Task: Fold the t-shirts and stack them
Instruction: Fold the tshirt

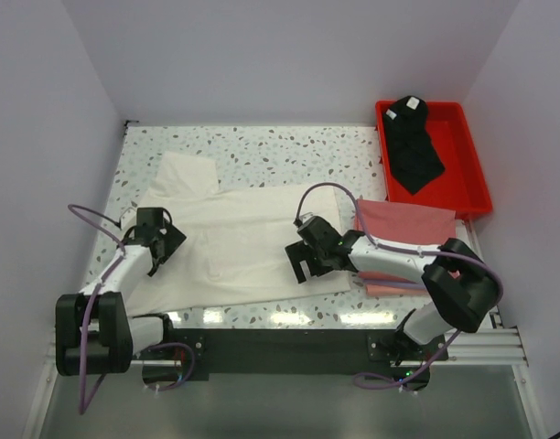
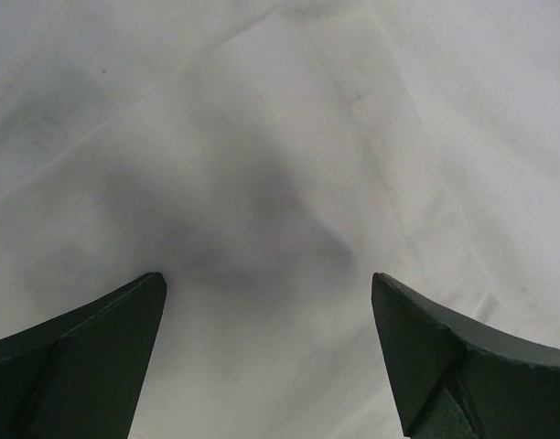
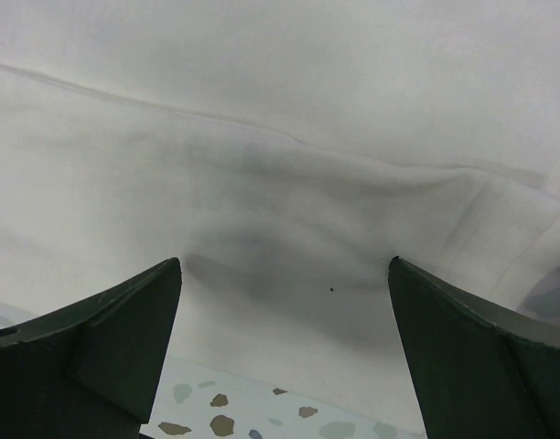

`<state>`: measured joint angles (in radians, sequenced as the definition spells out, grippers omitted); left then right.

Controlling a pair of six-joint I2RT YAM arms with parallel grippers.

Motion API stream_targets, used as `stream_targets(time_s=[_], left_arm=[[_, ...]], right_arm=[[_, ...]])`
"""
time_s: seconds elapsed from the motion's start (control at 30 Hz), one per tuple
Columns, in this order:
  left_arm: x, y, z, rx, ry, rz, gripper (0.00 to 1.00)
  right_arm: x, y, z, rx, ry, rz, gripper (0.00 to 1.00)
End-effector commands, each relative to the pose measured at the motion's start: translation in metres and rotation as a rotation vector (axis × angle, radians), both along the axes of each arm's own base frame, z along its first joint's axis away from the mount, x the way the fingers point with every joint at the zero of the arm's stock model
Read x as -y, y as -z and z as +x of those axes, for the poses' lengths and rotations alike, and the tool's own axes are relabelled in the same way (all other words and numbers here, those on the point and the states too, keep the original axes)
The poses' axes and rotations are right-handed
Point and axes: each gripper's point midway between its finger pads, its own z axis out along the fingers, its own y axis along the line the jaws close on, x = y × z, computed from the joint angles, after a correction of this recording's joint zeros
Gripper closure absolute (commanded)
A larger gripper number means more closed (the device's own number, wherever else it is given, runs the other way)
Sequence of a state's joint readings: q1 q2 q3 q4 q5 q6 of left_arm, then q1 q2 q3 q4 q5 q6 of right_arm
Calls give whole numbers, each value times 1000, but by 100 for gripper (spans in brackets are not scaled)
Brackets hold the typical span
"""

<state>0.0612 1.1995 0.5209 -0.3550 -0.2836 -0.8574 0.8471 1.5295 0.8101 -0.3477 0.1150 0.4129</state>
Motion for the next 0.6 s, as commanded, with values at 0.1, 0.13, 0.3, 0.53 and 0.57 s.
stream_targets(time_s=[0.1, 0.13, 0.3, 0.53, 0.57], left_arm=[[-12, -12, -26, -38, -105, 29, 0], [-12, -17, -22, -21, -108, 28, 0], [-10, -59, 11, 84, -63, 21, 0], [-14, -129, 87, 195, 36, 64, 0], [-16, -135, 96, 193, 36, 77, 0]], right_arm=[[-1, -38, 9, 75, 15, 37, 1], [-4, -50, 11, 98, 10, 61, 1], [-12, -100, 22, 189, 24, 150, 1], [3, -152, 53, 388, 152, 168, 1], [8, -154, 59, 402, 173, 159, 1]])
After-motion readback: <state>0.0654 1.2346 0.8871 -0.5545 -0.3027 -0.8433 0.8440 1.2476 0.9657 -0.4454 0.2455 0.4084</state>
